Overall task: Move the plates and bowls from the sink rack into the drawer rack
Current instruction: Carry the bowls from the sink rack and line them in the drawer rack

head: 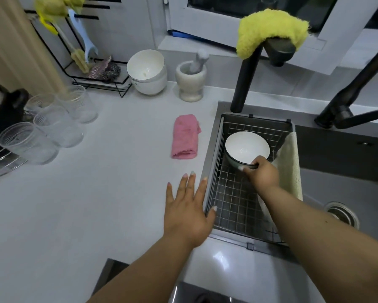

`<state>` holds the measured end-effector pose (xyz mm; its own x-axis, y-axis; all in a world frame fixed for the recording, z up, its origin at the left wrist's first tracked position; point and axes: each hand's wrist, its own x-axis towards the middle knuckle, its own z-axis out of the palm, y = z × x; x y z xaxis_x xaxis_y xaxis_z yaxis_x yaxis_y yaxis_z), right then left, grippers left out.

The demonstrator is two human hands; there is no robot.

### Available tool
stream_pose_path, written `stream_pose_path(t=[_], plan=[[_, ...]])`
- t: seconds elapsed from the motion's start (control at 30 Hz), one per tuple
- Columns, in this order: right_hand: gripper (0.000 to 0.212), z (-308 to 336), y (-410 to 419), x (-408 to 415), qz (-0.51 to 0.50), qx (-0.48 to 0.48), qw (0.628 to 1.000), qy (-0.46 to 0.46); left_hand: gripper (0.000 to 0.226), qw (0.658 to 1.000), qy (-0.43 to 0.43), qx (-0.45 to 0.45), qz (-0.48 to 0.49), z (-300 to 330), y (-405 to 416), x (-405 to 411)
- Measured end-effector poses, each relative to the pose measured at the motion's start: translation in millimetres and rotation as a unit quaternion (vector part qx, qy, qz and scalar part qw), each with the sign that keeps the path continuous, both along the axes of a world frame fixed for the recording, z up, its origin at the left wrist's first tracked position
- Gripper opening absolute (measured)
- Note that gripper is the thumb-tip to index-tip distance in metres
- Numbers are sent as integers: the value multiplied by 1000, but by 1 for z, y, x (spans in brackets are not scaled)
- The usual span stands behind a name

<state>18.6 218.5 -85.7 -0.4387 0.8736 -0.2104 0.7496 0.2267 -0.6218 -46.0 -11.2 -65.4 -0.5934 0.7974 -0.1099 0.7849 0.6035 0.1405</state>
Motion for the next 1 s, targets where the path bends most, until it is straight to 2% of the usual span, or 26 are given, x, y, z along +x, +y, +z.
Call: stream_pose_path(t=[0.37, 0.43, 0.5, 0.53, 0.6, 0.67, 0.73, 0.8, 0.83, 0.87, 1.0], plan=[[43, 63, -56, 76, -22, 2, 989, 148, 72, 1000, -1, -18, 3, 2, -2, -2], [43, 78, -68, 95, -10, 9, 987, 161, 72, 998, -58, 5, 26, 9, -1, -2], [42, 93, -79, 116, 15, 29, 988, 151, 68, 978, -174, 76, 83, 23, 1, 2], [41, 100, -84, 126, 29, 40, 989, 140, 67, 952, -248, 128, 122, 31, 2, 6], [42, 112, -94, 145, 57, 50, 990, 120, 64, 874, -370, 244, 198, 49, 3, 24], [43, 120, -103, 161, 87, 51, 989, 113, 56, 802, -438, 332, 235, 68, -1, 49], [44, 125, -111, 175, 118, 52, 985, 115, 43, 720, -527, 388, 232, 85, -5, 81], [43, 129, -119, 188, 153, 47, 979, 124, 49, 622, -620, 414, 238, 94, -10, 110], [42, 132, -124, 195, 174, 45, 975, 130, 49, 591, -643, 419, 248, 100, -13, 124], [41, 133, -128, 202, 194, 43, 971, 136, 47, 575, -651, 425, 255, 104, -17, 136], [33, 140, -144, 231, 251, 5, 952, 174, 38, 557, -613, 476, 297, 112, -38, 178]])
